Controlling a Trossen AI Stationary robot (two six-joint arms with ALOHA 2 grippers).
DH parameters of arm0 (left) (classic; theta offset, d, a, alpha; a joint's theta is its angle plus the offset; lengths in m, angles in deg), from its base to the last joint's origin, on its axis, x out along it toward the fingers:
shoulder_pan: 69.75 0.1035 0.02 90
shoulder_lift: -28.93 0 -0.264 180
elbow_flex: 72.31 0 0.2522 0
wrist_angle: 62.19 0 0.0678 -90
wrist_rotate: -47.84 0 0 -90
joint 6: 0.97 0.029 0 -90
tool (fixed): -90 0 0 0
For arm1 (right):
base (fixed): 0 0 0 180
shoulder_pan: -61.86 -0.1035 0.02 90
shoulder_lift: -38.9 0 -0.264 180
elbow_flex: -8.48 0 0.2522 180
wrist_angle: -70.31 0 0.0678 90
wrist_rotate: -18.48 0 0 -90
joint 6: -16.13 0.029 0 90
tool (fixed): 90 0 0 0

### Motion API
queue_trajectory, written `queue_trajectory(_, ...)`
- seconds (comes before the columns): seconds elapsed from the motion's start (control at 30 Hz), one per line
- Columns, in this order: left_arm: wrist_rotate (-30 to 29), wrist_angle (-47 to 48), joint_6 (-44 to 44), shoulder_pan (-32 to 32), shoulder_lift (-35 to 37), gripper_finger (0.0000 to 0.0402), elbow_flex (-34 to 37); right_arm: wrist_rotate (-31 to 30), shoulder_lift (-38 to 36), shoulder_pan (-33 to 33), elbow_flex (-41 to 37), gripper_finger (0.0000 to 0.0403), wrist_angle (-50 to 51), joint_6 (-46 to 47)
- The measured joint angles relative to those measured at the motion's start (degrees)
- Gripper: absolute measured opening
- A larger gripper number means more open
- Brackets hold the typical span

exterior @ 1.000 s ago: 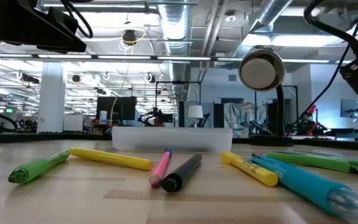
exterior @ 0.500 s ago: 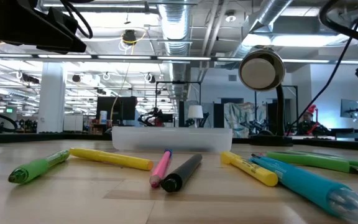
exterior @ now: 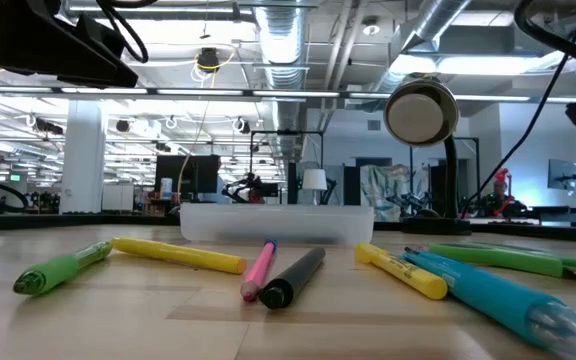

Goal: Pick & place school supplies into a supply box
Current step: Put the pink pen into the transparent supply box

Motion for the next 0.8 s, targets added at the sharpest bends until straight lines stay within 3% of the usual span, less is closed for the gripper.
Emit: queue_trajectory(0.8, 0.0, 1.0, -1.6, 0.0, 0.0, 0.0127, 0.0, 3.2, -0.3, -0.1, -3.9, 0.0119, -5.2, 1.8)
